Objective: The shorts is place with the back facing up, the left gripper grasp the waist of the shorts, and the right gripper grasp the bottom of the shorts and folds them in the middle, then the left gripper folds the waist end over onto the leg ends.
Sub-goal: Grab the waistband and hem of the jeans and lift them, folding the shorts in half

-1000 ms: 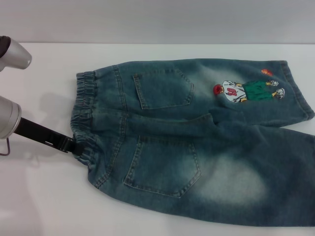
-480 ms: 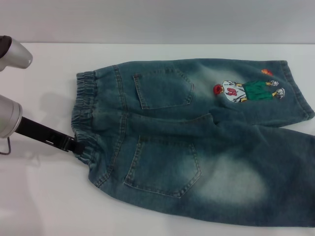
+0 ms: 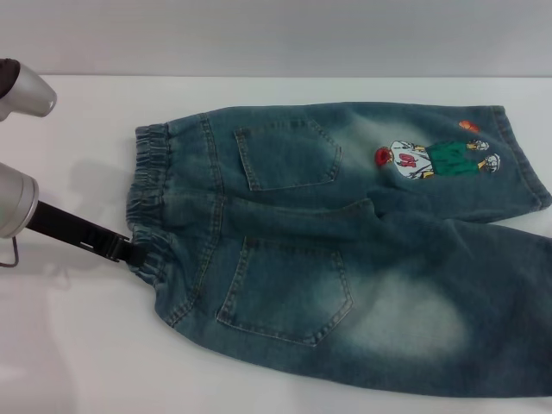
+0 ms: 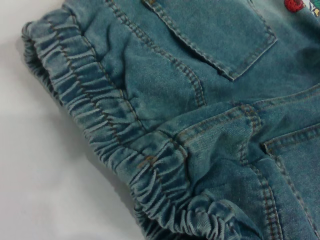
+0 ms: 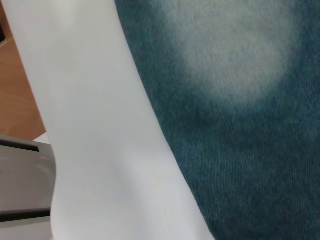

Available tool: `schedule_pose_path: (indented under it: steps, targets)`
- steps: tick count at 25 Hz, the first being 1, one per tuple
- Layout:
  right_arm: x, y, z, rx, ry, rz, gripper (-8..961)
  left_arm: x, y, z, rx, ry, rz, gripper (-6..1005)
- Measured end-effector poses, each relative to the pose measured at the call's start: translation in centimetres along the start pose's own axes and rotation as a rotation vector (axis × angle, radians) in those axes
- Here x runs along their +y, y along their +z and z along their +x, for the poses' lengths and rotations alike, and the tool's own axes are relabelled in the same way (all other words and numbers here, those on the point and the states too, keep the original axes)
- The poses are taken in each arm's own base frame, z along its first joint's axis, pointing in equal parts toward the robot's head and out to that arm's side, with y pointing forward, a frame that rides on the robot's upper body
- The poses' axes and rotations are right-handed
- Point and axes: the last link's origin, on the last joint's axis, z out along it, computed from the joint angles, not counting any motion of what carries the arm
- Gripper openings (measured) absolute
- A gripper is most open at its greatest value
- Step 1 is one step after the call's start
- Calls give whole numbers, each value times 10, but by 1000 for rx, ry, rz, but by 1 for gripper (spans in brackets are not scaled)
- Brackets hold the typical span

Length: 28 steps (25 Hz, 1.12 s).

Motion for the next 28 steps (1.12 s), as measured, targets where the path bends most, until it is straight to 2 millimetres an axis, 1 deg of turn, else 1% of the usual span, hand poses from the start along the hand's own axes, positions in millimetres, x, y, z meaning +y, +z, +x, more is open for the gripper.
schedule_pose_path:
  steps: [6,28]
  targets:
    - [0,-3,0,3,-1,8,612,0,2,1,-9,-1,-8,65]
    - [3,-2,1,18,4,-13,613,1,3,2,-9,5,-9,64]
